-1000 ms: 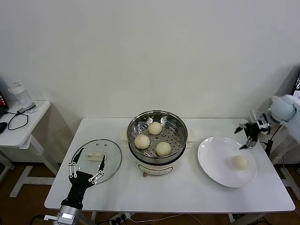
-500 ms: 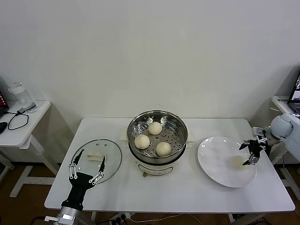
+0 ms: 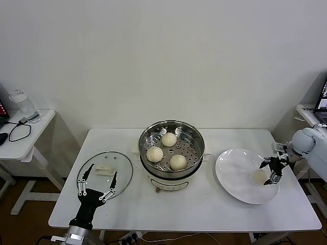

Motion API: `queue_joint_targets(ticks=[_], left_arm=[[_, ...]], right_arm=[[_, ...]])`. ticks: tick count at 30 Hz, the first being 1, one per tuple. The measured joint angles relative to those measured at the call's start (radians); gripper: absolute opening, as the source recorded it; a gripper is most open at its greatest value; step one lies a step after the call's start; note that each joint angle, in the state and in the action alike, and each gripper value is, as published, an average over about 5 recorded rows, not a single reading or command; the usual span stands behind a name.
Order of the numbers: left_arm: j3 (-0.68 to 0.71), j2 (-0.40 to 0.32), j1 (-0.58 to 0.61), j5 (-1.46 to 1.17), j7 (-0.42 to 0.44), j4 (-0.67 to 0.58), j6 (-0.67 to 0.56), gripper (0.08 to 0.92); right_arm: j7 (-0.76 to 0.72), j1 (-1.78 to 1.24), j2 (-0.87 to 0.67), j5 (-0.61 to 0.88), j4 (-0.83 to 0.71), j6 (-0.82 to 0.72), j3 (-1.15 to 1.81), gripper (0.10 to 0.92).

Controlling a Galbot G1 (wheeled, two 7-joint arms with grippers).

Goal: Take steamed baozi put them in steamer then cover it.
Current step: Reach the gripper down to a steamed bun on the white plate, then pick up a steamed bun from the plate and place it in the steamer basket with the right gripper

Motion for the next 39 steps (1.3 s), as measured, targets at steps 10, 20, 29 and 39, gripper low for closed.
queue_joint_targets(ticks=[10,20,29,39], left_arm=[[-0.010,-0.001,-0.001,-0.001,-0.001,0.000,-0.002,0.823],[-0.015,0.000,-0.004,-0.004,-0.001,-0.004,-0.003,0.823],[-0.008,0.006,-0.013,-0.005,-0.001,-0.008,-0.003,0.823],[-0.001,0.010,-0.015,-0.006,-0.002,-0.015,-0.004,0.823]], right_arm=[[0.003,-0.002,0.021,-0.033,-0.024,0.013,-0.003,0.721],[-0.016,0.046,0.014,-0.042,-0.007,0.033,-0.029,0.662],[-0.102,0.292,0.043,0.046,0.072,0.025,-0.193,0.676],[-0.166,0.637,0.190,0.267,0.207,-0.052,-0.464,0.679]])
